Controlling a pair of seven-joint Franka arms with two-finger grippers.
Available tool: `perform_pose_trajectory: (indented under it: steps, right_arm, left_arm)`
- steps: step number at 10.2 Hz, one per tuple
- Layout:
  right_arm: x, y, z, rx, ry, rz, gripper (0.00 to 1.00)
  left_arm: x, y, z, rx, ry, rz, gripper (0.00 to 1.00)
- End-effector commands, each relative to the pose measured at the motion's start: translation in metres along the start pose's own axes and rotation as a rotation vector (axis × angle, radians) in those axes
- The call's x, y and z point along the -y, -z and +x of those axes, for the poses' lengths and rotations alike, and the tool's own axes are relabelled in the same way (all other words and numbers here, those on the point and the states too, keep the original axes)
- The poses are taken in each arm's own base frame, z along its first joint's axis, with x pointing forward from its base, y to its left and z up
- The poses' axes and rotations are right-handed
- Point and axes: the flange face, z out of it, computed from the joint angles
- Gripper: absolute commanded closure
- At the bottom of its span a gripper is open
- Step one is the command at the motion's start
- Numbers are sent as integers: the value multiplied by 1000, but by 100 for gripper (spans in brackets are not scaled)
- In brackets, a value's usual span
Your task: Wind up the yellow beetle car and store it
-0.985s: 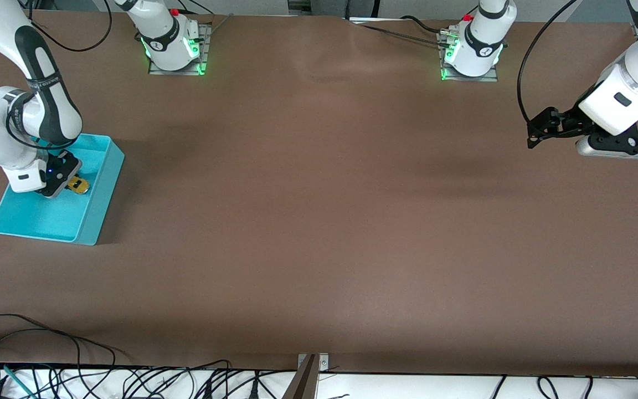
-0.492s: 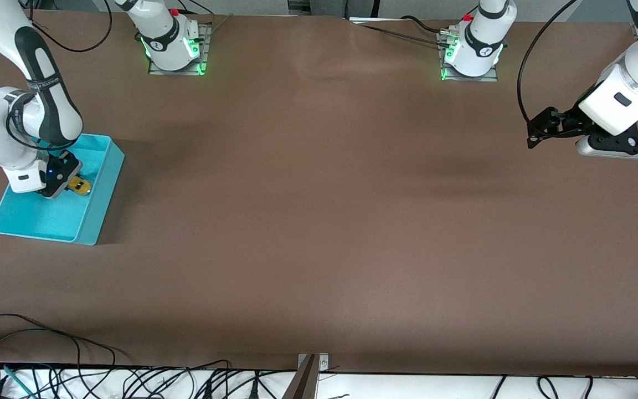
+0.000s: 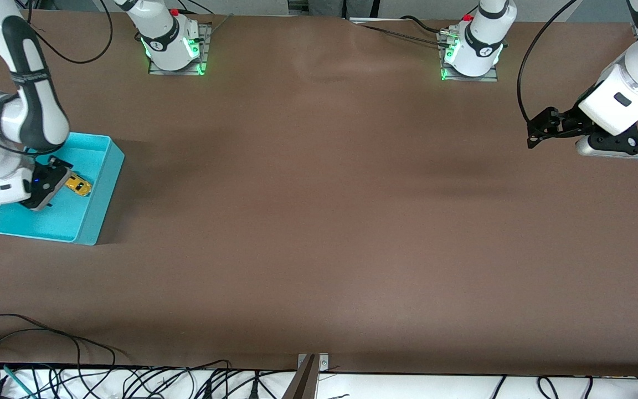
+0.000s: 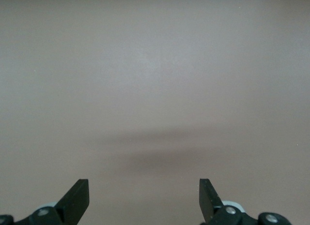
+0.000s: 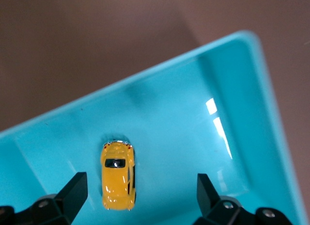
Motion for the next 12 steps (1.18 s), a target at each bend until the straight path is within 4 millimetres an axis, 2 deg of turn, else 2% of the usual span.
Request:
perform_pose_trajectory:
  steps: [1, 3, 5, 6, 8, 9, 11, 12]
  right_arm:
    - [-29, 86, 27, -17, -103, 9, 0]
    - [-34, 131, 52, -53, -290, -33, 0]
    - [-30, 167, 76, -79, -514, -17, 0]
    - [-25, 179, 84, -87, -688, 29, 0]
    - [-15, 208, 101, -81, -930, 72, 0]
    - [-13, 215, 100, -67, -1029, 88, 0]
    - [8, 230, 112, -27, -1099, 108, 0]
    - [17, 225, 112, 6, -1112, 103, 0]
  left_arm:
    - [-1, 6, 4, -9, 10, -17, 0]
    - [-1, 7, 5, -13, 10, -17, 0]
    - [-1, 7, 5, -13, 10, -17, 0]
    - [-1, 7, 5, -13, 10, -17, 0]
    - [-1, 9, 5, -17, 10, -16, 0]
    - [-1, 9, 5, -17, 10, -17, 0]
    - [-1, 9, 5, -16, 10, -17, 0]
    - [0, 9, 5, -16, 13, -16, 0]
